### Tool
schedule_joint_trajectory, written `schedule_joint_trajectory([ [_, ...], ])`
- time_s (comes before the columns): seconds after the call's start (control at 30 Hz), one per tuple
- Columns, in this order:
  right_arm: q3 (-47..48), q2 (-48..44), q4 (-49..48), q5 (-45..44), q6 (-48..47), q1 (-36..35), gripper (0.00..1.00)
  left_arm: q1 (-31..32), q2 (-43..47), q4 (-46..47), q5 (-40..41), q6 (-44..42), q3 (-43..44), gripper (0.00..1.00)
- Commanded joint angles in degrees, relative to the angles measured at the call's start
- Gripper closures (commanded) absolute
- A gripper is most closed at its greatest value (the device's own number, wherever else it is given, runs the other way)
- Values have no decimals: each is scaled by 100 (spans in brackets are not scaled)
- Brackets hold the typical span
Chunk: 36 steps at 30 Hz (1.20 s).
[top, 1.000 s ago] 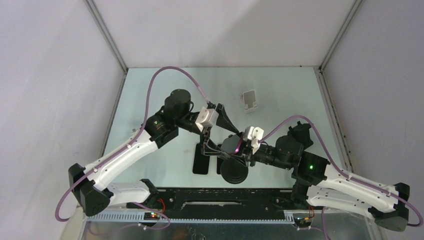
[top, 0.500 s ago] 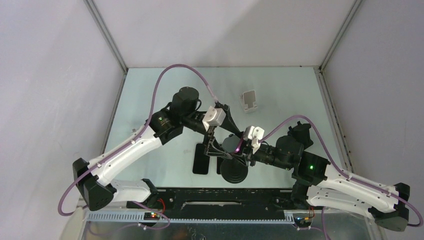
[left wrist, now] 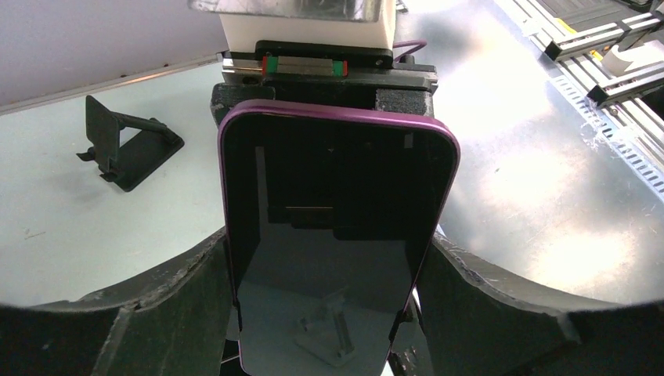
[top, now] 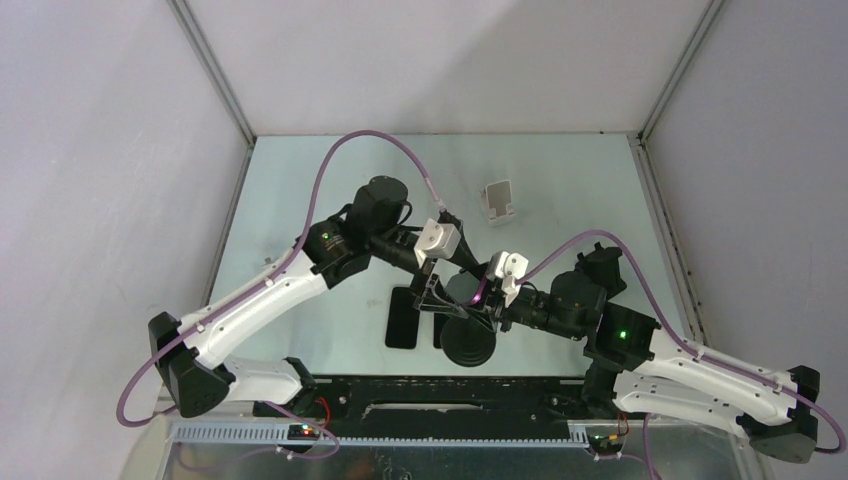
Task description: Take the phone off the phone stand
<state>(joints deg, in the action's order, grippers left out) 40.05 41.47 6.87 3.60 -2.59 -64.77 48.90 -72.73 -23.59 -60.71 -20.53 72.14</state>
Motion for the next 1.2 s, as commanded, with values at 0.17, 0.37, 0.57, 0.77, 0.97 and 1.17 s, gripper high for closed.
schedule_joint_trajectory([
  [0.17,240,-140,-715,-115,-61,-35,100,21,140,445,26,248,103,19],
  [0.37,240,-140,-714,-139,-66,-33,100,30,146,450,40,258,99,19],
  [0.57,240,-147,-714,-147,-60,-31,100,29,141,344,-23,210,99,33],
  [0.77,240,-157,-714,-210,-64,-26,100,42,165,319,118,239,-19,74],
  [0.97,240,-186,-501,-674,27,14,100,76,295,477,298,327,-265,100],
  [1.17,240,-231,-524,-259,-354,107,95,88,462,874,629,735,-542,100],
])
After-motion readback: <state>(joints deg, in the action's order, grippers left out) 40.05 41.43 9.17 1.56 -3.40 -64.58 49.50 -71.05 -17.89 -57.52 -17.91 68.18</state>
